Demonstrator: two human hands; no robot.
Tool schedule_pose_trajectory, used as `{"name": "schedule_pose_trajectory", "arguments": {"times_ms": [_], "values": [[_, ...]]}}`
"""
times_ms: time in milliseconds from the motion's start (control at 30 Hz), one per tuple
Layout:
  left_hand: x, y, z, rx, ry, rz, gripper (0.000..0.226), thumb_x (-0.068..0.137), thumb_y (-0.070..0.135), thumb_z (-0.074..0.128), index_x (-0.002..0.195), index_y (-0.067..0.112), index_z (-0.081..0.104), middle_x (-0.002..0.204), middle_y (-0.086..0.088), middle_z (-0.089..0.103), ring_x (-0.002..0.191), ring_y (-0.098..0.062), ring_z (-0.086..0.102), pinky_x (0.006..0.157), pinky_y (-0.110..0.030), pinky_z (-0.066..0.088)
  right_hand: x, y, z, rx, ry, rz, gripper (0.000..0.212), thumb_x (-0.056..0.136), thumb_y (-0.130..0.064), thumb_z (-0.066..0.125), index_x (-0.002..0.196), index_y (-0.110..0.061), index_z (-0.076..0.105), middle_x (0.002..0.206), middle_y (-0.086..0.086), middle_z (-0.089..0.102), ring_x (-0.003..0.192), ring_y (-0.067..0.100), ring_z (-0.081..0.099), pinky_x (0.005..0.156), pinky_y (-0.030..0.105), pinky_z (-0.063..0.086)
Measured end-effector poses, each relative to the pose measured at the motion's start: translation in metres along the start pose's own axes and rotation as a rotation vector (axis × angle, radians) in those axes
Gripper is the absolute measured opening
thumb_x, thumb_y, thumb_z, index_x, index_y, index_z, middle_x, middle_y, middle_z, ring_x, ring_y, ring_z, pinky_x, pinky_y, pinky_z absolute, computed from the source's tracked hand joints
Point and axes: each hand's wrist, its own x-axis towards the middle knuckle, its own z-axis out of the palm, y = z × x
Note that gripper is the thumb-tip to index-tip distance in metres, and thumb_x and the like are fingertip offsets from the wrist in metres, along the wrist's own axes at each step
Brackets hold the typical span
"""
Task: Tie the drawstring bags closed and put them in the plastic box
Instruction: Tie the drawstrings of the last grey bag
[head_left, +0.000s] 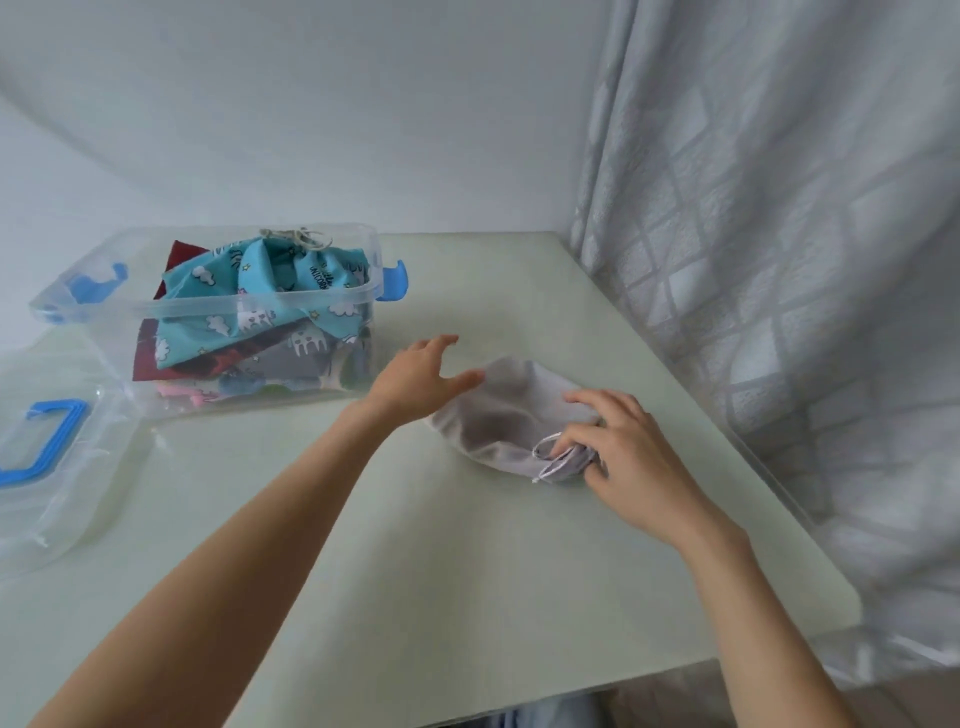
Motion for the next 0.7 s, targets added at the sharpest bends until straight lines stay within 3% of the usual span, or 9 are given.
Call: {"name": "schedule_pose_trajectory", "arguments": {"times_ms": [100,167,267,433,567,700], "values": [[0.016,0.021,0.018,0.233,-0.142,-0.053,0.080,0.082,0.055,0.058,0.143,0.013,0.029,0.140,-0.016,0.044,0.127,-0.033,0.043,0.102,-0.039,0.036,-0.009,0.016,0.004,0.185,-0.118,0.235,0.019,0.080,-0.023,0.065,0.097,-0.030,0.069,0.144,-0.002,0.039,0.132,0.016,0.039,0.103,0.030,0.035],[0.015,0.026,0.029,0.311,-0.158,-0.050,0.071,0.081,0.053,0.060,0.133,0.011,0.040,0.129,-0.016,0.053,0.117,-0.033,0.050,0.092,-0.036,0.040,-0.011,0.017,0.010,0.307,-0.044,0.304,0.015,0.082,-0.038,0.066,0.091,-0.027,0.070,0.136,-0.004,0.046,0.129,0.007,0.042,0.096,0.024,0.037],[0.004,0.025,0.030,0.268,-0.105,-0.047,0.061,0.079,0.054,0.062,0.121,0.011,0.048,0.112,-0.012,0.063,0.099,-0.032,0.058,0.076,-0.035,0.044,-0.007,0.014,0.017,0.307,0.150,0.331,0.017,0.078,-0.027,0.072,0.093,-0.022,0.067,0.122,-0.003,0.053,0.112,0.010,0.054,0.084,0.019,0.037],[-0.046,0.006,0.022,-0.030,0.198,0.004,0.041,0.085,0.038,0.063,0.115,0.014,0.051,0.108,-0.007,0.064,0.097,-0.029,0.058,0.072,-0.030,0.038,0.002,0.003,0.011,0.416,0.239,0.271,0.047,0.069,-0.007,0.076,0.112,-0.018,0.060,0.116,0.004,0.053,0.102,0.009,0.049,0.083,0.004,0.032],[-0.095,-0.011,-0.010,-0.318,0.459,0.047,0.038,0.084,0.031,0.066,0.117,0.020,0.050,0.104,0.011,0.060,0.095,-0.012,0.057,0.076,-0.023,0.038,0.023,-0.025,-0.009,0.666,0.225,0.271,0.039,0.072,-0.018,0.079,0.106,-0.023,0.063,0.099,-0.005,0.067,0.088,0.010,0.062,0.076,0.015,0.043],[-0.113,-0.024,-0.065,-0.364,0.629,0.091,0.035,0.087,0.033,0.061,0.118,0.030,0.045,0.109,0.016,0.056,0.100,-0.004,0.054,0.082,-0.019,0.042,0.058,-0.067,-0.027,0.767,0.189,0.117,0.029,0.075,-0.022,0.077,0.101,-0.027,0.065,0.093,-0.008,0.071,0.083,0.003,0.065,0.073,0.013,0.046]]}}
